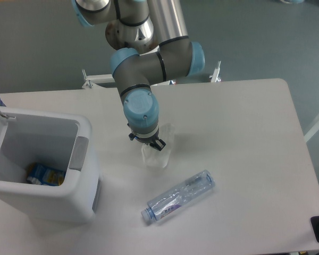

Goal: Place the trash in the trash can
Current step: 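Close the gripper on the white tissue and lift it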

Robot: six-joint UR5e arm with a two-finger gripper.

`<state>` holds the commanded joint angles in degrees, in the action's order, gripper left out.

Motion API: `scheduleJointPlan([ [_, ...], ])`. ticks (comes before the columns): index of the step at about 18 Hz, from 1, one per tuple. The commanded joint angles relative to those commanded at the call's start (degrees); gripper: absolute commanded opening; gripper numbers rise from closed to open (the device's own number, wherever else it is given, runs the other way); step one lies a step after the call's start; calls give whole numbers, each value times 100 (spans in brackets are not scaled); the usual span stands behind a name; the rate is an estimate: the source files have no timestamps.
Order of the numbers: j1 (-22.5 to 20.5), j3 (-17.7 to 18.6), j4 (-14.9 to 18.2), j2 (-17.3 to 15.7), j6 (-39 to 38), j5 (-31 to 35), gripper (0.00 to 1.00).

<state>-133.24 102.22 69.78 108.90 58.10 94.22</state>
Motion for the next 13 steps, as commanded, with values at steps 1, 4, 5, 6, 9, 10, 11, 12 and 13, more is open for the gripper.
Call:
scheduleJointPlan([
  [1,-26,-88,18,0,0,-70,0],
  [4,-263,-561,70,17,0,-630,0],
  [5,-333,-720,192,18,0,-911,0],
  [6,-404,-878,359,18,0,-1141,0],
  [9,-588,-1414,1140,0,9,-1335,0],
  [10,-685,-1624,1352,0,35,-1502,0],
  [11,-764,-1879,1528,0,53,-1738,0],
  [12,-826,-2142,1634,35,53,-2002,0],
  [13,-887,-2397,1696,61,53,-2230,0],
])
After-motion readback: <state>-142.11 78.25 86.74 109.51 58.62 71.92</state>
